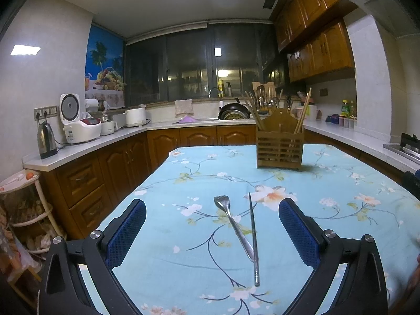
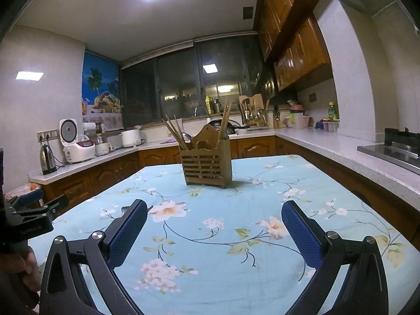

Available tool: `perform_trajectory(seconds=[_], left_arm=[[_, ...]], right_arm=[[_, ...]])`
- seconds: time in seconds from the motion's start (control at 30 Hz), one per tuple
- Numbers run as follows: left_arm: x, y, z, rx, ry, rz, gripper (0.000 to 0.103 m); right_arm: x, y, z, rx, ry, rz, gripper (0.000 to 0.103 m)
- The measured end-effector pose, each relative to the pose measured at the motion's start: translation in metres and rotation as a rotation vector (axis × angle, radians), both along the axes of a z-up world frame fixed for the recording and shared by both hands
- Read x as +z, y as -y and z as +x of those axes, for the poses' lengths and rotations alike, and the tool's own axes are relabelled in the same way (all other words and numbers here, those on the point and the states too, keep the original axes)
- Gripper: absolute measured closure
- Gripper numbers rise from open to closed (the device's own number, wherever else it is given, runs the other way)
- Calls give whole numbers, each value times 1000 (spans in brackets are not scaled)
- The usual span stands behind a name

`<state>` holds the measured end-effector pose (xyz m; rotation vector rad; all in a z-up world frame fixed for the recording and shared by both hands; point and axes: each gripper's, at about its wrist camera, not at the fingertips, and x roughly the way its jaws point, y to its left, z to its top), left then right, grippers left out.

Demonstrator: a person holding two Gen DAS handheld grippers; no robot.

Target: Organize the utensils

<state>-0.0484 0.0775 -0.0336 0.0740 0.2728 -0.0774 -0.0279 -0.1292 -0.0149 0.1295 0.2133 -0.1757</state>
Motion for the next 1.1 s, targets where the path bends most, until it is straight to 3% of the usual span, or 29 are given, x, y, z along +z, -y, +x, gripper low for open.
perform_trajectory(seconds=[1.1], left_arm=[[-1, 4, 2, -11, 0, 11, 1]], right_arm=[[0, -3, 1, -2, 0, 6, 0]])
